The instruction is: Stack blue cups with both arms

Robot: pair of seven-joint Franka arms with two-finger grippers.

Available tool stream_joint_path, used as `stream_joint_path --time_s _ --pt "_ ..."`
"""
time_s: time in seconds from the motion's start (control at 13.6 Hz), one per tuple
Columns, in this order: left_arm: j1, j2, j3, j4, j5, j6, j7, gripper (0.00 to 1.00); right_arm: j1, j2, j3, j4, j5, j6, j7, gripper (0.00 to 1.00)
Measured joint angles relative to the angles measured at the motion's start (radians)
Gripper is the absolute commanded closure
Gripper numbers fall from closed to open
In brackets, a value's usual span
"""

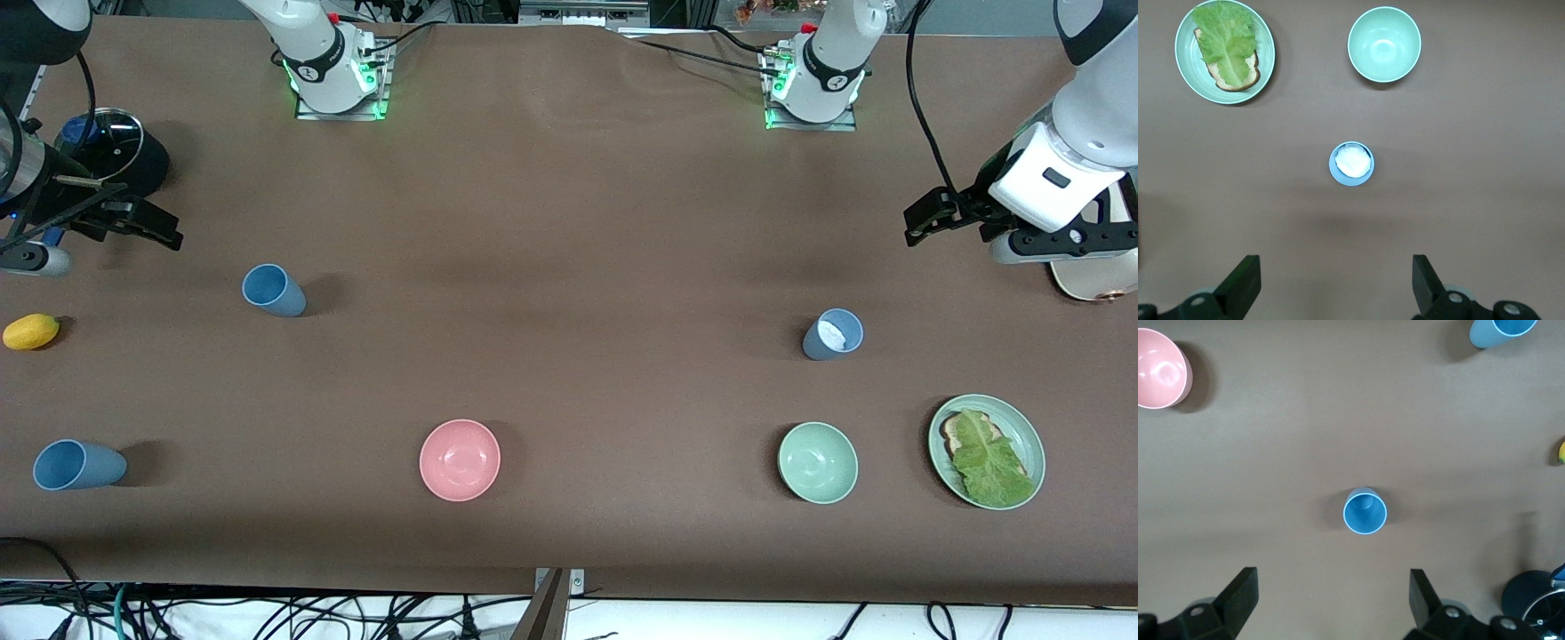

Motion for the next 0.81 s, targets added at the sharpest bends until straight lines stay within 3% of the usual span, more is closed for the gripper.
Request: stream_joint_path --time_s 0.81 --pt "0.000 0.000 0.000 0.000 0.000 -0.002 0.000 0.00 0.004 0.000 0.004 0.000 0.000 -0.007 0.022 0.00"
